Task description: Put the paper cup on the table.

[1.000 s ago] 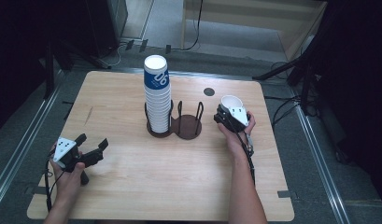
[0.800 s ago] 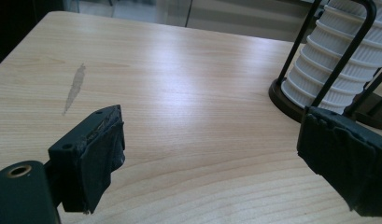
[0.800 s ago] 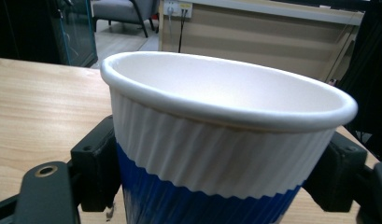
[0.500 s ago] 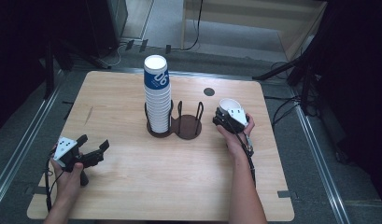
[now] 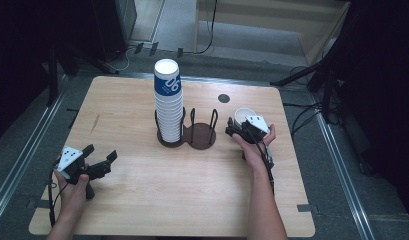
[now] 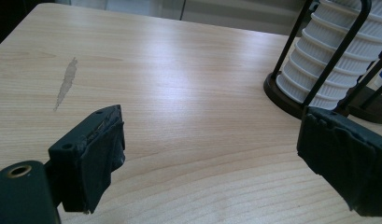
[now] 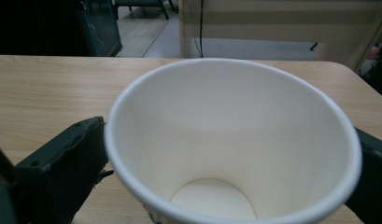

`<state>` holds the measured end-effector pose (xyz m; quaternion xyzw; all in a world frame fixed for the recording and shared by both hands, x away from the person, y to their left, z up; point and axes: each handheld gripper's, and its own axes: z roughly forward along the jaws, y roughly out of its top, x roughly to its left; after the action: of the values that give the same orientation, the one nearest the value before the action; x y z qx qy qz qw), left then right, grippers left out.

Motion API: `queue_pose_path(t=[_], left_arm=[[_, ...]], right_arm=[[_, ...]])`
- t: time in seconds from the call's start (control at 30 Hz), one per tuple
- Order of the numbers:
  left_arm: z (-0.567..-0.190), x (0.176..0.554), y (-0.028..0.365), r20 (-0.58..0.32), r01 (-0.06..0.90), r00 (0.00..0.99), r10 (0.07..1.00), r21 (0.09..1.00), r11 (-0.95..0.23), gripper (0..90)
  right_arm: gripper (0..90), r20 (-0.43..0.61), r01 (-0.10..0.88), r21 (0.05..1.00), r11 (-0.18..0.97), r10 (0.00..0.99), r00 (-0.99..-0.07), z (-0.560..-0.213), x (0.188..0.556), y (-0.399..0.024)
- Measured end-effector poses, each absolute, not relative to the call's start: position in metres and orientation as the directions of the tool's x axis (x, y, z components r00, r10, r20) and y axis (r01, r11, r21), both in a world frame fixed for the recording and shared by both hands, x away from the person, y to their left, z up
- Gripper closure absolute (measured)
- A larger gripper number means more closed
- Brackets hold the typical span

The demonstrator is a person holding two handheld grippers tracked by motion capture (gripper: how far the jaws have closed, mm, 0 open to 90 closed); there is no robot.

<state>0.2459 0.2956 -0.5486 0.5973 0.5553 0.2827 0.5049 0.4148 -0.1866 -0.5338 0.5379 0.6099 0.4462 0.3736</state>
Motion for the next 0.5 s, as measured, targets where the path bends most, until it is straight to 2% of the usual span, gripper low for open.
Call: queue_pose_path(t=[0.5], left_arm=[[-0.549, 0.246, 0.295, -0.223, 0.382, 0.228, 0.948, 0.916, 0.123, 8.7]], right_arm=[[0.0, 0.057, 0.247, 0.969, -0.014, 0.984, -0.168, -0.502, 0.383, -0.188]])
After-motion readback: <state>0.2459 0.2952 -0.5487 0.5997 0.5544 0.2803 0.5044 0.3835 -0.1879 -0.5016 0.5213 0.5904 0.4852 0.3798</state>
